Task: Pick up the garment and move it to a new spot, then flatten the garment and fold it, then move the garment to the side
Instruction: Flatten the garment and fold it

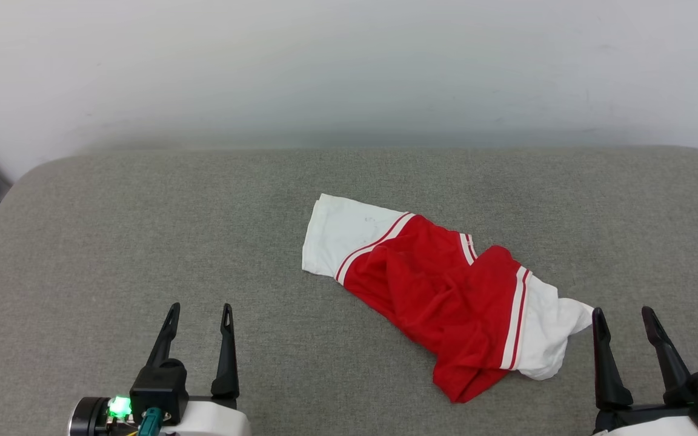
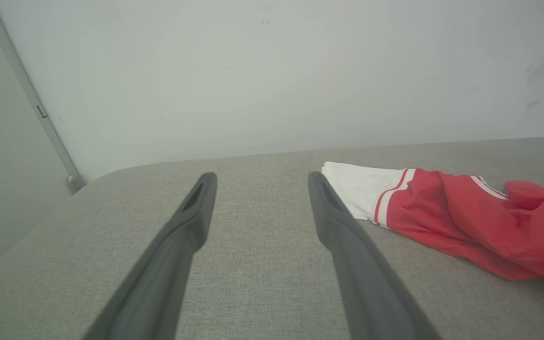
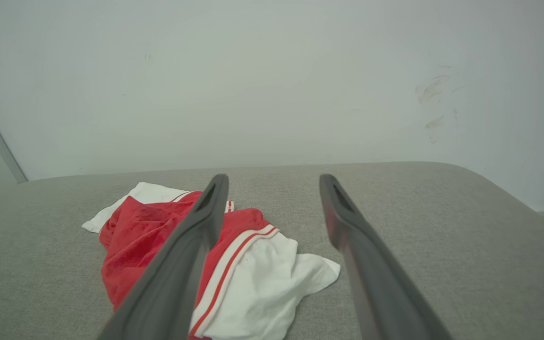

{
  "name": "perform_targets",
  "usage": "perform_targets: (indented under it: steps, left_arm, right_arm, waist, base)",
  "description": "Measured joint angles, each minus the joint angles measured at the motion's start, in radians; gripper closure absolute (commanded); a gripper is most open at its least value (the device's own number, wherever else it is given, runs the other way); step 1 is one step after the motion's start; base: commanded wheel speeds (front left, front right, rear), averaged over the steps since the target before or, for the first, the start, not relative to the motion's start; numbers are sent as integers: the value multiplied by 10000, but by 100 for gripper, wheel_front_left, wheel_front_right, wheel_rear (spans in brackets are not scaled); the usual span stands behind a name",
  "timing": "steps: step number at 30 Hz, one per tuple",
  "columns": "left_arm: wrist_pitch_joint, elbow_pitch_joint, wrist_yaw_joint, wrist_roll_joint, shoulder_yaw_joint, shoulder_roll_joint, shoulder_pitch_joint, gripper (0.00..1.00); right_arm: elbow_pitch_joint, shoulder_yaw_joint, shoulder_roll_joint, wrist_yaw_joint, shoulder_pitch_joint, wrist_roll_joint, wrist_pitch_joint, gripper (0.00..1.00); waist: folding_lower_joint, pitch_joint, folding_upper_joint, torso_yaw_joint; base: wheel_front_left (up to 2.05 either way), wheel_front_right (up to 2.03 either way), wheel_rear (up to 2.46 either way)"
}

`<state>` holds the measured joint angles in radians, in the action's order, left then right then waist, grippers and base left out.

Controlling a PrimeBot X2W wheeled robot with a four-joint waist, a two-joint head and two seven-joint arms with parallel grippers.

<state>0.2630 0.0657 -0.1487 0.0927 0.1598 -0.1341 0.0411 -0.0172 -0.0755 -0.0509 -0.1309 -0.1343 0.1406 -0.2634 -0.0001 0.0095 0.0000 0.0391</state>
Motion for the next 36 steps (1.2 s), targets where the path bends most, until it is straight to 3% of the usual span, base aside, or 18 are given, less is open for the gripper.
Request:
perform_targets:
  steps: [8,14,21,28,32,36]
  left_arm:
    - [0,67,397,-196,-387,198,-7,0]
    - [0,150,980,-286,-692,21,-955,0]
    - [0,713,1852,-389,-815,-591,-3329,0]
    - [-2,1758,2399,-443,-656,-1187,-6144,0]
    - [-495,2357,2638,-322,-291,-1534,-7784,0]
    - [-1893,2897,2734,196,199,-1785,-9167,0]
  right_arm:
    - [21,4,0,0,2,33,0,0]
    - [-36,19,0,0,68,-12,2,0]
    - [-244,35,0,0,394,-117,0,0]
    - [-443,15,0,0,923,-171,0,0]
    - [-481,-23,-2,0,1151,-142,0,0]
    - [-522,-4,-2,0,1394,-84,0,0]
  waist:
    - [0,33,0,0]
    - [0,180,0,-82]
    - [1,685,1,-270]
    - [3,1518,0,-567]
    - [3,2019,0,-772]
    - [3,2512,0,-989]
  base:
    - [0,0,0]
    - [0,0,0]
    - [0,0,0]
    - [0,0,0]
    - [0,0,0]
    - [0,0,0]
